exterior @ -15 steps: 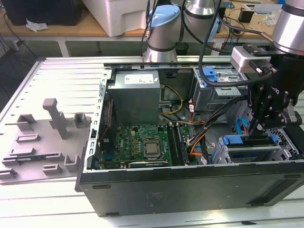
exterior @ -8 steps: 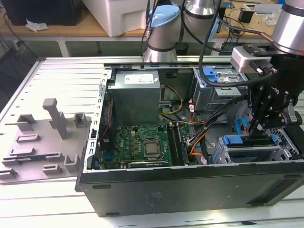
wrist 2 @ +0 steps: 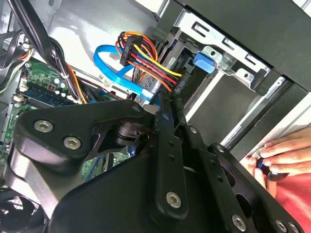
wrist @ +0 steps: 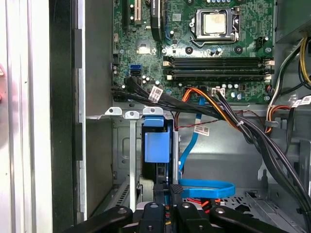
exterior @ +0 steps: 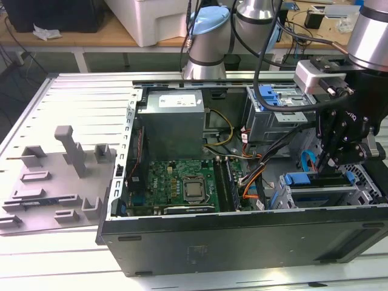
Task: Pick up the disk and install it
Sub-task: 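Insert the second disk wire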
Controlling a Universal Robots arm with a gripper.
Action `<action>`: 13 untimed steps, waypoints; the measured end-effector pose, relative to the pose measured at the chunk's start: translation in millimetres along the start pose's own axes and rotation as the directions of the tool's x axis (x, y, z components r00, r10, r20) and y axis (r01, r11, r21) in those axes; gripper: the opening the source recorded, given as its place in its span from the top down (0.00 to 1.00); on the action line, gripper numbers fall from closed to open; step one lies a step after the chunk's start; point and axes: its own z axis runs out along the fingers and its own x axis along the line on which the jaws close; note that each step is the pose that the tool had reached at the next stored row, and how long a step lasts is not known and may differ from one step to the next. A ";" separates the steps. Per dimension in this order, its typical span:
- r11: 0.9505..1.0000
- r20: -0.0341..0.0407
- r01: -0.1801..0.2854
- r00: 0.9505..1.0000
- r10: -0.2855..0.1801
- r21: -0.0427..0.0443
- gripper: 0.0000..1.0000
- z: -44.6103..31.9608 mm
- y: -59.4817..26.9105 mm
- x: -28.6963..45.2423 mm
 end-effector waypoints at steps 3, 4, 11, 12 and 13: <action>1.000 0.000 0.003 1.000 -0.003 0.000 0.84 0.8 0.0 -0.1; 1.000 0.000 0.003 1.000 -0.003 0.000 0.84 1.0 0.0 -0.1; 1.000 0.000 0.009 1.000 -0.009 0.001 0.84 3.2 0.1 -0.3; 1.000 0.000 0.010 1.000 -0.010 0.001 0.84 3.4 0.1 -0.3; 1.000 0.000 0.011 1.000 -0.011 0.001 0.84 3.9 0.1 -0.4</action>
